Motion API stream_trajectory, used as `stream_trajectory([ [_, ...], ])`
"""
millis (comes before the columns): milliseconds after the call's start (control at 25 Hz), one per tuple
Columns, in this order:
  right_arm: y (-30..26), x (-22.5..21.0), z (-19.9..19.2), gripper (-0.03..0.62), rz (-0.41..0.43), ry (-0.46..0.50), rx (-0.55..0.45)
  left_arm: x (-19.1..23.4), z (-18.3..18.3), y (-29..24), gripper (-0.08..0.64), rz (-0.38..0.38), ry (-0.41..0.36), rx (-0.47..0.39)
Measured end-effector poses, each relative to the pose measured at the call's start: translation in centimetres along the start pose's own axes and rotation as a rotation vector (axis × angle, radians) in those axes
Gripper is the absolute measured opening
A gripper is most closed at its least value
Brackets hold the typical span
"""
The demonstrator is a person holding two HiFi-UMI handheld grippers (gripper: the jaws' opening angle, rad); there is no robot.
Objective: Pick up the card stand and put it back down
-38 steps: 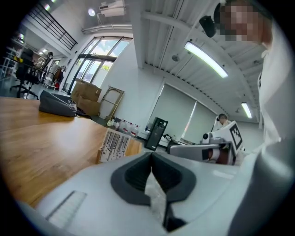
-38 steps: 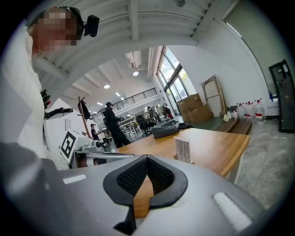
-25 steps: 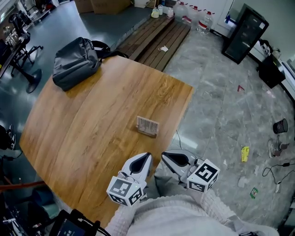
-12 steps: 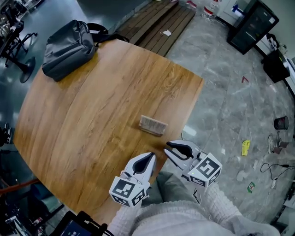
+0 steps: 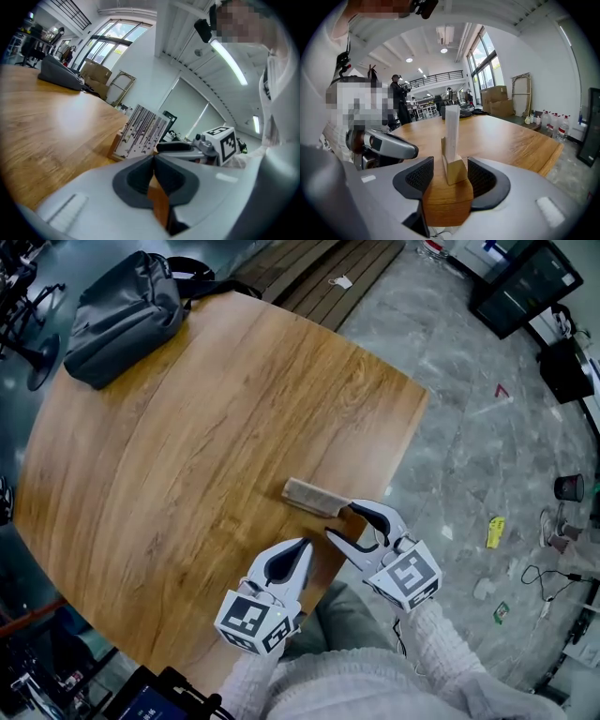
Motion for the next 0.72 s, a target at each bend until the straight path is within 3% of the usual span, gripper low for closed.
stream_trajectory([
  [720, -4.5, -0.7, -0.4, 0.249, 0.048, 0.135, 0.135, 1.1, -0.7, -1.4, 0.008, 0.017, 0.046, 0.001],
])
Point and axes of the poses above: the fingertips, and each gripper's own axes: y backward along the fingers, x to its left, z out of its top, the point moved 8 cm from there along y, backward along the fingers, and after that the axes turned 3 degrees about -x, right-handed, at the moved point
